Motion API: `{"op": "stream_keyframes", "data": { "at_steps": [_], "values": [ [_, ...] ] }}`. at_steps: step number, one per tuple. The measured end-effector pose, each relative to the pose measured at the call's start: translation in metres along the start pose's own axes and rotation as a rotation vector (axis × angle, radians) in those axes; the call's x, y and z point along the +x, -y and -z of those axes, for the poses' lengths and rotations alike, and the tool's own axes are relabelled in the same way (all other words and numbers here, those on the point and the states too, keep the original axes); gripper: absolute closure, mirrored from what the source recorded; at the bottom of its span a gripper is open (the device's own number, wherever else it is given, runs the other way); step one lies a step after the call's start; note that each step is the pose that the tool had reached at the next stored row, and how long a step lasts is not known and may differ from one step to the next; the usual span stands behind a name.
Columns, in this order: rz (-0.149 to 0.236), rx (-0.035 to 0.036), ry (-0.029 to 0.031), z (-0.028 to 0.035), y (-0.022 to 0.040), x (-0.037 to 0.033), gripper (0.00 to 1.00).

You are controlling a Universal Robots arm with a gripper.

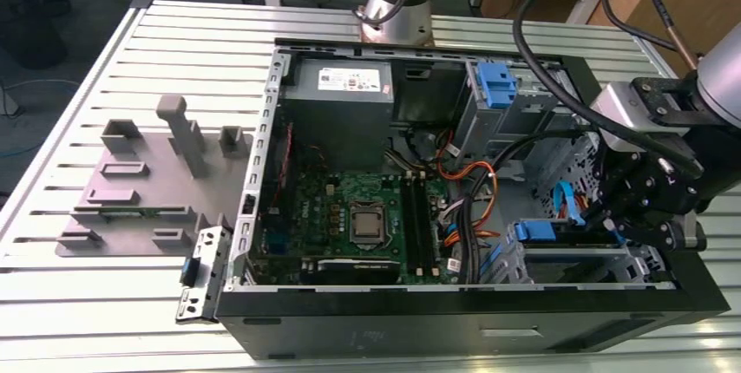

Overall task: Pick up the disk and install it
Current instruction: 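Insert the second disk wire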

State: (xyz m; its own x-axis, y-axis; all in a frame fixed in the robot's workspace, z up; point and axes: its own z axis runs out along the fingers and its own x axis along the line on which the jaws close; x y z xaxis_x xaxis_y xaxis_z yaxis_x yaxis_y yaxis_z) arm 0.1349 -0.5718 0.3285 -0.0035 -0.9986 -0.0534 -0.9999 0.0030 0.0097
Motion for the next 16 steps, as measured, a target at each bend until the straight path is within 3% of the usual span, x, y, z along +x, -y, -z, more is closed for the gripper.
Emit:
{"op": "stream_keyframes", "data": {
  "at_steps": [11, 13, 14, 16],
  "values": [
    [0.0, -0.0001, 0.0007, -0.0006, 0.0, 0.0, 0.83],
    [0.0, -0.0001, 0.0007, -0.0007, 0.0, 0.0, 0.81],
    [0.0, 0.0, 0.0006, -0.0006, 0.0, 0.0, 0.75],
    [0.0, 0.0, 0.0004, -0.0006, 0.0, 0.0, 0.75]
  ]
}}
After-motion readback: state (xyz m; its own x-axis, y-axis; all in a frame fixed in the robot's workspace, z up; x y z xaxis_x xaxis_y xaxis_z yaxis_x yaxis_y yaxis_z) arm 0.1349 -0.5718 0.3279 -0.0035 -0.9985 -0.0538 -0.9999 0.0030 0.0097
